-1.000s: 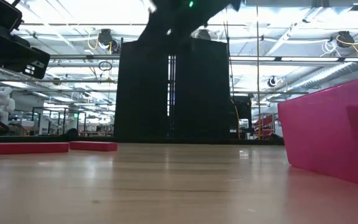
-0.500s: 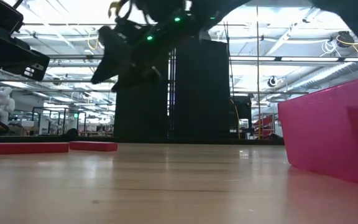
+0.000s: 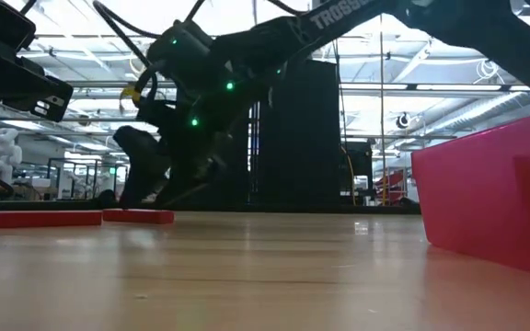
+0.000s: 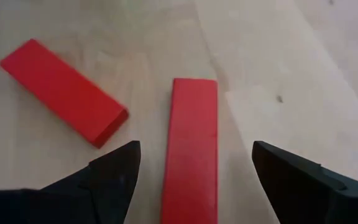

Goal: Sort blocks
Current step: Put the red block into the red bin

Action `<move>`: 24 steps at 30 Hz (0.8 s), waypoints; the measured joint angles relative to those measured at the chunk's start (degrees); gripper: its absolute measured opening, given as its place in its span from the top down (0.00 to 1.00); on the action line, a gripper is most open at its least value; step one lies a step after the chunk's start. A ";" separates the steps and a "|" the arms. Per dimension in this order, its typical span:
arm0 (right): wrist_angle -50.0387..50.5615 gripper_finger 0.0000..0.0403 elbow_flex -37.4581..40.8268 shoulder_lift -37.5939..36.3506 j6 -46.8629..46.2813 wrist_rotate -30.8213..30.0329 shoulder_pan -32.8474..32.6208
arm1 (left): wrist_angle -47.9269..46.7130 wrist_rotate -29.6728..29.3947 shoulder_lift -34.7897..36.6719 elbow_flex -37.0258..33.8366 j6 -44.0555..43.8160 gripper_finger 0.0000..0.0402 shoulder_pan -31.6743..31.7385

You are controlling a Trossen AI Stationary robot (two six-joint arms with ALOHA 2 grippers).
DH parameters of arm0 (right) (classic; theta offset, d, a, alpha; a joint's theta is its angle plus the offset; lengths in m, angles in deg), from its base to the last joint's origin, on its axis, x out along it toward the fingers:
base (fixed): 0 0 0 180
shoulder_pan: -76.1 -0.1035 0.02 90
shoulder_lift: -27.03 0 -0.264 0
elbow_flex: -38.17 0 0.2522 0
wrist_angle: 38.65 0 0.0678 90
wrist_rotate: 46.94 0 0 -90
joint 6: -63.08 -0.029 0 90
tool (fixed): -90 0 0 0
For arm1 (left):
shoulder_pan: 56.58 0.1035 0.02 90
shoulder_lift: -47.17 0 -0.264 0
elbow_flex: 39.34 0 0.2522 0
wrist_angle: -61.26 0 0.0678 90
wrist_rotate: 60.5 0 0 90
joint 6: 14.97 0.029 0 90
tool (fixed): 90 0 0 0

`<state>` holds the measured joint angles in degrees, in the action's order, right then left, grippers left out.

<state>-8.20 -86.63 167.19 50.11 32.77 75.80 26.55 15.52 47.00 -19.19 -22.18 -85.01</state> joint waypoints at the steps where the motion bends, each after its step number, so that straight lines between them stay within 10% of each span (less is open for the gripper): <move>1: -0.30 0.24 0.00 0.56 -0.07 -0.20 0.02 | 0.00 0.00 0.00 0.00 0.00 0.96 0.00; 14: -1.15 0.28 -0.56 7.60 -6.18 -2.81 -0.54 | -0.09 -0.04 -0.07 0.00 -0.02 0.96 0.00; 24: -1.34 0.71 -0.72 9.20 -7.98 -5.23 -3.10 | -0.11 -0.15 -0.07 0.00 -0.02 0.96 0.00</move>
<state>-9.54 -87.36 176.39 42.13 27.54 72.70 26.44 15.37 46.94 -19.19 -22.20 -85.01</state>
